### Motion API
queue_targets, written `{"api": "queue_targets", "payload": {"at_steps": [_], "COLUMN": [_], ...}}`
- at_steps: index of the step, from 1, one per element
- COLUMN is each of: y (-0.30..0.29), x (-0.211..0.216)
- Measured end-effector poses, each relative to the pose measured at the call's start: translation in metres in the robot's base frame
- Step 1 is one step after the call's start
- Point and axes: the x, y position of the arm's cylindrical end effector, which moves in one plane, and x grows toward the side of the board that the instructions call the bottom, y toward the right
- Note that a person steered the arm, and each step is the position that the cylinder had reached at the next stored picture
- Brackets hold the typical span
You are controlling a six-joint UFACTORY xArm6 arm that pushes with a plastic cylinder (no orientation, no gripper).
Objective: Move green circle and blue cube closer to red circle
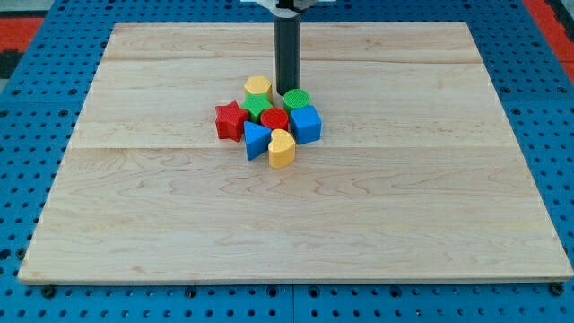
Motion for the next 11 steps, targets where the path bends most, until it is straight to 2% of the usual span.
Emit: {"api": "queue_targets", "payload": {"at_steps": [2, 3, 4, 6, 7, 8, 9, 10, 11], "y": [0.044, 0.086, 0.057, 0.038, 0.055, 0.096, 0.067, 0.026, 0.031], "x": [0.002, 0.022, 0.04, 0.038, 0.039, 0.06, 0.087, 0.091, 0.08]}}
